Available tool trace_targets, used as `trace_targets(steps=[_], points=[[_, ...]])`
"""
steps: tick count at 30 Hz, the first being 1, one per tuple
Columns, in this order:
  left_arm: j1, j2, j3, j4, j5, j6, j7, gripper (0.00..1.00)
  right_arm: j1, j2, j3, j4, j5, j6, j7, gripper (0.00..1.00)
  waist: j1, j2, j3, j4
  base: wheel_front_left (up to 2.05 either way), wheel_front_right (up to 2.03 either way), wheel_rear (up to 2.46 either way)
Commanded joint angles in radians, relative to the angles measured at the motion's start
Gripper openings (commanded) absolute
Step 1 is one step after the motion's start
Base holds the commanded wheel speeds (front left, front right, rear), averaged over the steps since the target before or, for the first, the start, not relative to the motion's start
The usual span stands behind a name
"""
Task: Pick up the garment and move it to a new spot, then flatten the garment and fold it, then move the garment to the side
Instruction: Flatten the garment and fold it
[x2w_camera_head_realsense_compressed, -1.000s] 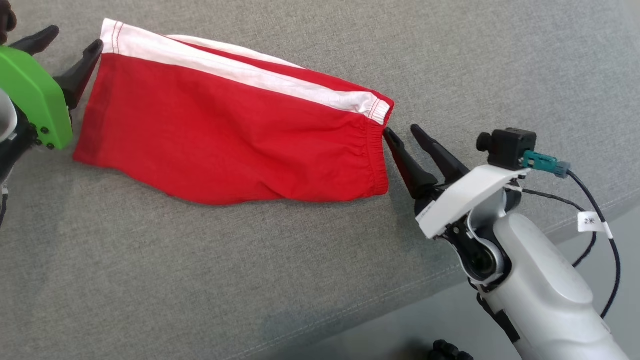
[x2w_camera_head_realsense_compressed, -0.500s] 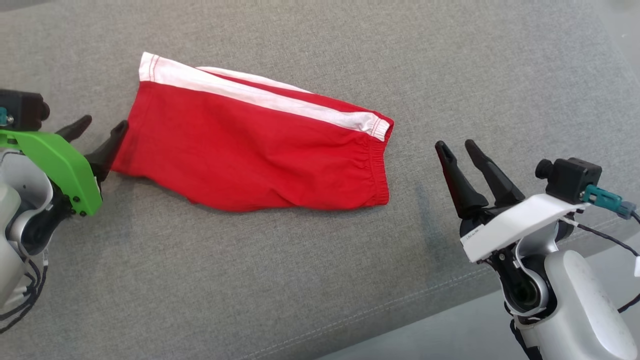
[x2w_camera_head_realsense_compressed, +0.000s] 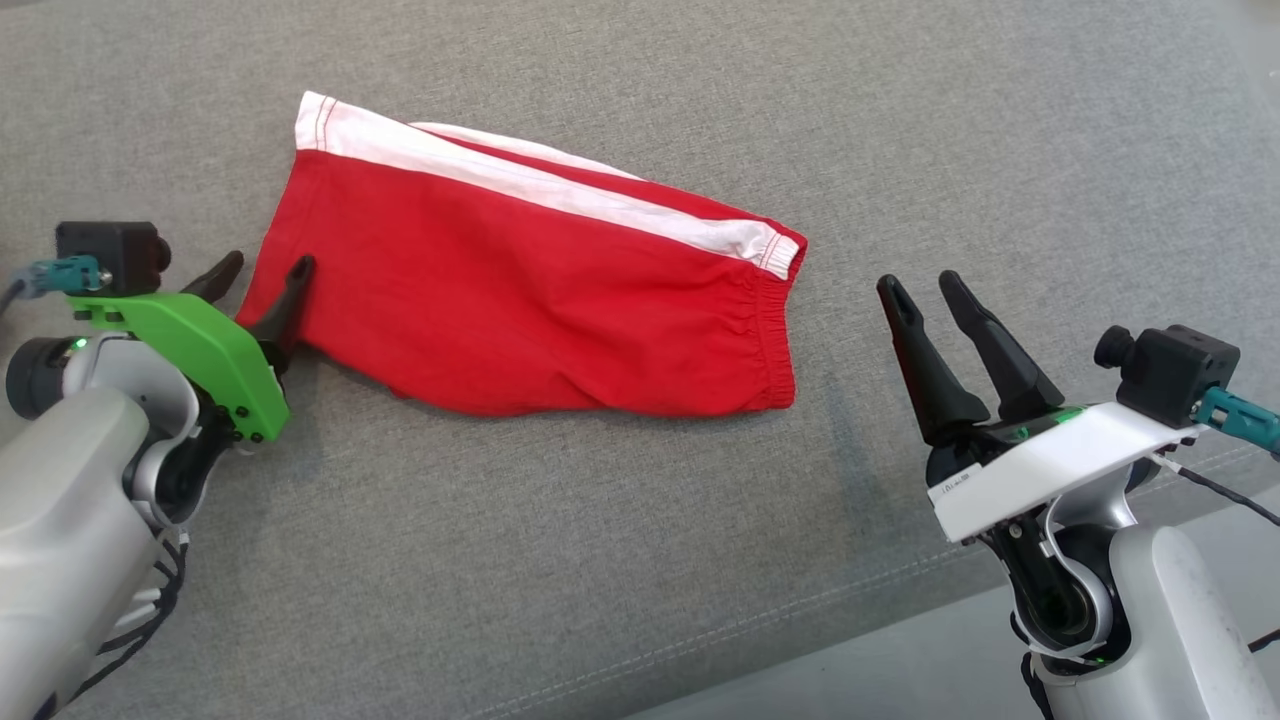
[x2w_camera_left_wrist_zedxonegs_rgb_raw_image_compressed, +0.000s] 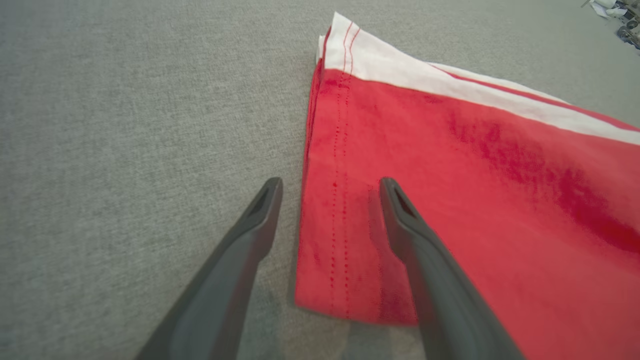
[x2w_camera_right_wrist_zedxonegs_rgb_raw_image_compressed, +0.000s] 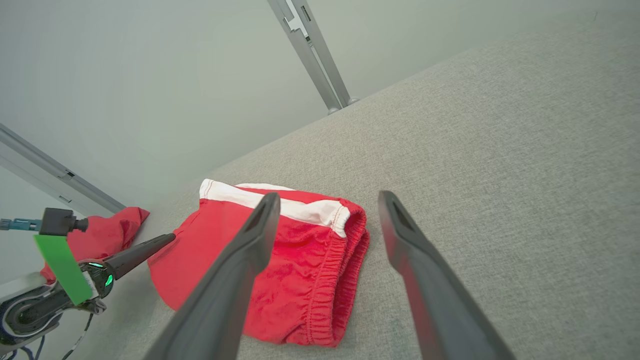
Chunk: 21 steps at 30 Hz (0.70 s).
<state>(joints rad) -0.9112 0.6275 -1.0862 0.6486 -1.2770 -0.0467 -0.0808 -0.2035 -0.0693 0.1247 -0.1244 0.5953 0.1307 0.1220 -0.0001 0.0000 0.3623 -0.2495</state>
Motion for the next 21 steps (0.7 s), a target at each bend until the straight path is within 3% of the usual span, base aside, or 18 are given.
trace_targets(steps=[1,11,16,17,18,19,20,21], points=[[0.015,-0.013,-0.002,0.014,0.001,0.009,-0.014,1.0,0.014,0.005,-0.005,-0.011,-0.011,0.0,0.004,1.0,0.0001,0.0,0.001,0.007,0.0,0.0,0.0],[0.01,-0.097,-0.026,0.124,0.02,0.025,-0.021,1.0,0.019,0.012,-0.013,-0.046,-0.023,0.0,0.026,1.0,0.0001,0.0,0.018,0.023,0.0,0.0,0.0],[0.007,-0.125,-0.049,0.169,0.021,0.003,0.022,0.98,0.021,0.013,-0.005,-0.052,-0.027,0.0,0.033,1.0,0.0001,0.0,0.022,0.02,0.0,0.0,0.0],[0.006,-0.131,-0.053,0.174,0.024,-0.001,0.028,0.75,0.022,0.013,-0.004,-0.053,-0.027,0.0,0.032,1.0,0.0001,0.0,0.022,0.019,0.0,0.0,0.0],[0.004,-0.14,-0.056,0.178,0.026,-0.007,0.031,0.42,0.023,0.013,-0.005,-0.053,-0.027,0.0,0.033,1.0,0.0001,0.0,0.022,0.019,0.0,0.0,0.0],[0.001,-0.146,-0.058,0.183,0.026,-0.01,0.034,0.28,0.024,0.013,-0.006,-0.053,-0.028,0.0,0.033,1.0,0.0001,0.0,0.021,0.019,0.0,0.0,0.0],[0.0,-0.151,-0.063,0.186,0.029,-0.014,0.038,0.0,0.025,0.013,-0.006,-0.052,-0.03,0.0,0.033,1.0,0.0001,0.0,0.02,0.019,0.0,0.0,0.0],[0.0,-0.154,-0.067,0.189,0.033,-0.018,0.036,0.0,0.026,0.013,-0.006,-0.051,-0.031,0.0,0.033,1.0,0.0001,0.0,0.018,0.02,0.0,0.0,0.0]])
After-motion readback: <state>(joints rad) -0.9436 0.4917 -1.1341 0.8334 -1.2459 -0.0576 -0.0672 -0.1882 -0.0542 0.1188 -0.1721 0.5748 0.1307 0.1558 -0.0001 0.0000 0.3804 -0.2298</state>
